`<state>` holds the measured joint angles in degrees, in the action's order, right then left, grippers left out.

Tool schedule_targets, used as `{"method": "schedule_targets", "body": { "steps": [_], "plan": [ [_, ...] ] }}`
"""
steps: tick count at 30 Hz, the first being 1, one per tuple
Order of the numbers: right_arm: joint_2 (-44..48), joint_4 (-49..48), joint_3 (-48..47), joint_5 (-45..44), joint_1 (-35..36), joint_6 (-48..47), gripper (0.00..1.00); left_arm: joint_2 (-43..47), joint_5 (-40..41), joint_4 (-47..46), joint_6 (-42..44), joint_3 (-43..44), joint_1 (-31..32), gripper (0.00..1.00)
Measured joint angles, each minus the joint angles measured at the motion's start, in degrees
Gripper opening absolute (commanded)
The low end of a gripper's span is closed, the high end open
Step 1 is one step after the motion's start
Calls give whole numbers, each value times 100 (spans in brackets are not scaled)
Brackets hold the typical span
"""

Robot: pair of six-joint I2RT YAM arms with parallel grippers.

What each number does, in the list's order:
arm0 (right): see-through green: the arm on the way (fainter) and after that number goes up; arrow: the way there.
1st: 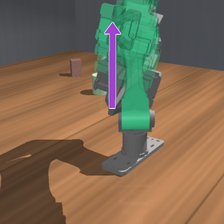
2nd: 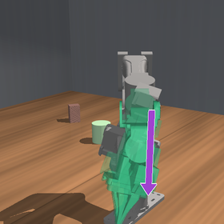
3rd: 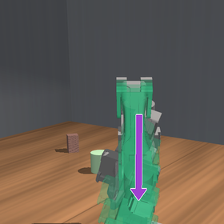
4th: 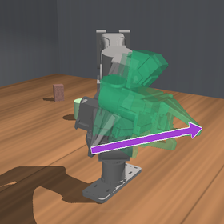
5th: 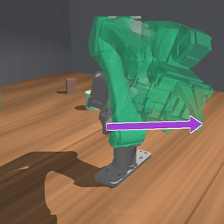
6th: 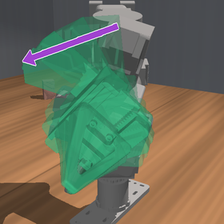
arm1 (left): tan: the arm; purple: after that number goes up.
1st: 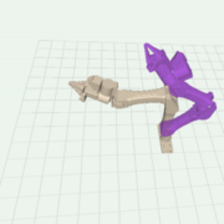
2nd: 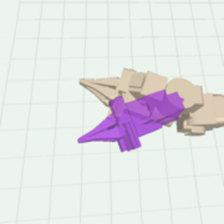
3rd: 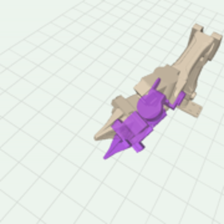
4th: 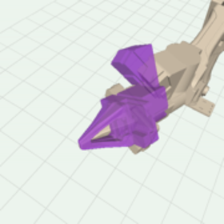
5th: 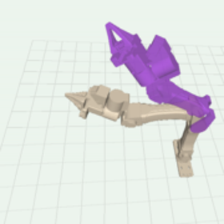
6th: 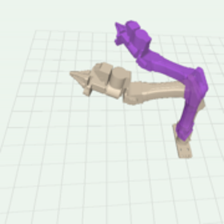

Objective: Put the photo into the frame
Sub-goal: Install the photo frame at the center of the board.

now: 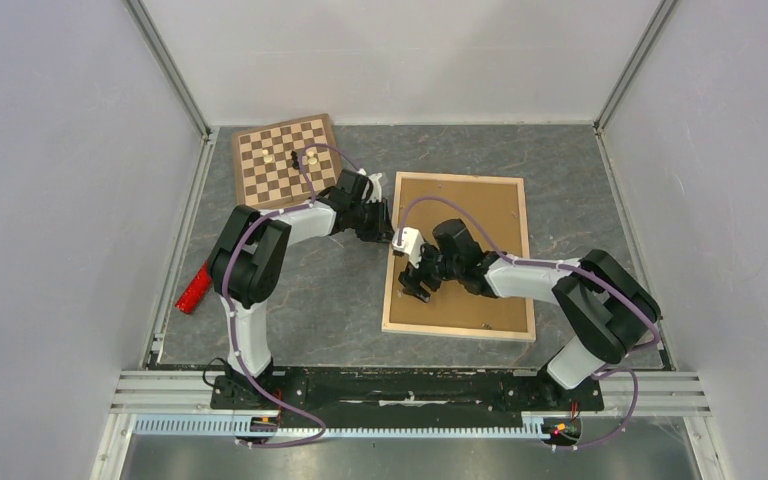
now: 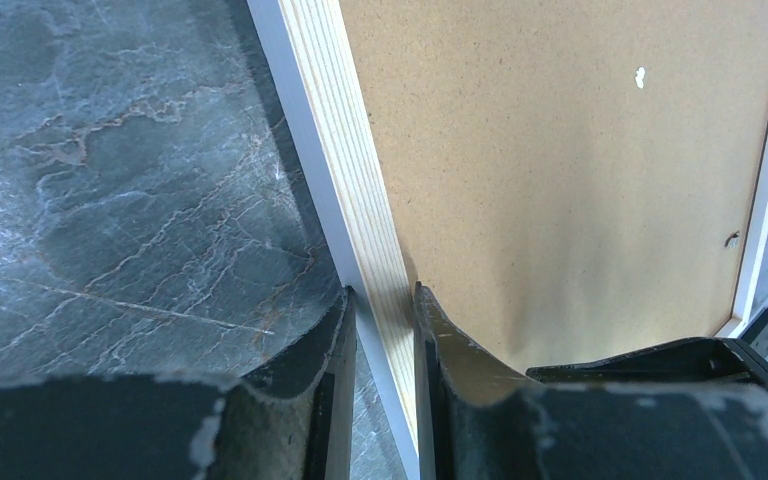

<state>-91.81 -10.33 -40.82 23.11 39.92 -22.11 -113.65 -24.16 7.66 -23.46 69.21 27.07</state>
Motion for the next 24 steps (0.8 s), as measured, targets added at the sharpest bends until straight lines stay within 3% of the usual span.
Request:
{"method": "schedule_targets", "body": {
  "steps": [24],
  "plan": [
    [-114, -52, 4, -271, 348, -175, 71, 0, 0, 22, -7, 7, -2, 2]
  ]
}}
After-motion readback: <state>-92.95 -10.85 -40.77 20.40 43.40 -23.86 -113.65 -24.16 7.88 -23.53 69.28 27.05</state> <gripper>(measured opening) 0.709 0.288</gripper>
